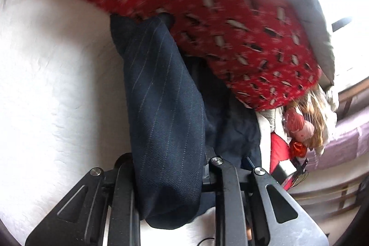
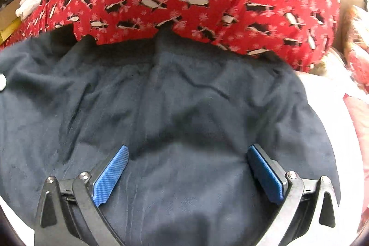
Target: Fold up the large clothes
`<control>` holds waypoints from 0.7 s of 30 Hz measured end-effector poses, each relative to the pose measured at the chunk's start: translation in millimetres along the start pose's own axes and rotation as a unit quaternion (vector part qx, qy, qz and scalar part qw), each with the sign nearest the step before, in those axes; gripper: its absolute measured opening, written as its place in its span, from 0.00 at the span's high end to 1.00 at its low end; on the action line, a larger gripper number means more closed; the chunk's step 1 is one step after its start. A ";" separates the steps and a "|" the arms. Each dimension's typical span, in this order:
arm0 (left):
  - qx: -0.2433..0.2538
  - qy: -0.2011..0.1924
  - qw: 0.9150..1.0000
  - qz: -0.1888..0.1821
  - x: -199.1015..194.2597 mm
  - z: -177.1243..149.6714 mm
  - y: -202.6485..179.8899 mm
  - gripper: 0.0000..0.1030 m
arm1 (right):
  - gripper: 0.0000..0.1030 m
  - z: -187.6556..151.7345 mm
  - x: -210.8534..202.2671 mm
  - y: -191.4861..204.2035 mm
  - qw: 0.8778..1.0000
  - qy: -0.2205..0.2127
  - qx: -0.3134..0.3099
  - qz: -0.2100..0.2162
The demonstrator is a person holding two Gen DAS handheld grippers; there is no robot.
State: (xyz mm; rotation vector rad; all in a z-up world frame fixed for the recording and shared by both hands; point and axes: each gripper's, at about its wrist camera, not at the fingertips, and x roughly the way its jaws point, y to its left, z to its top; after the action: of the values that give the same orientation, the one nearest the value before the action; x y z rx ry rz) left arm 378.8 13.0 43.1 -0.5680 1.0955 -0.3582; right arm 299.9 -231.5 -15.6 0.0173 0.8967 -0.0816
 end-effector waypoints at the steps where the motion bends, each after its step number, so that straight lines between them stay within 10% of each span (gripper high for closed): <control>1: 0.007 -0.002 1.000 -0.003 -4.3 -1.2 -6.5 0.81 | 0.02 -1.8 -13.6 -8.8 1.000 -0.019 0.009 0.002; 9: 0.038 -0.012 0.999 0.007 -6.8 -17.1 -52.7 0.82 | 0.00 -32.6 -56.2 -96.7 0.987 -0.073 0.085 -0.112; 12: 0.048 -0.010 0.999 0.017 0.1 -24.3 -72.0 0.83 | 0.00 -53.2 -18.9 -126.4 0.990 0.001 0.131 -0.060; 21: 0.073 0.020 0.997 0.027 44.7 -38.1 -125.9 0.83 | 0.01 -65.2 -14.1 -136.8 0.987 -0.033 0.155 -0.022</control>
State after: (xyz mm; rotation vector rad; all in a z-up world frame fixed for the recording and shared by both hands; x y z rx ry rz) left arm 363.5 -122.0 72.5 -0.4025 1.1120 -0.3996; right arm 229.6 -363.7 -42.7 0.2837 0.8115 -0.2611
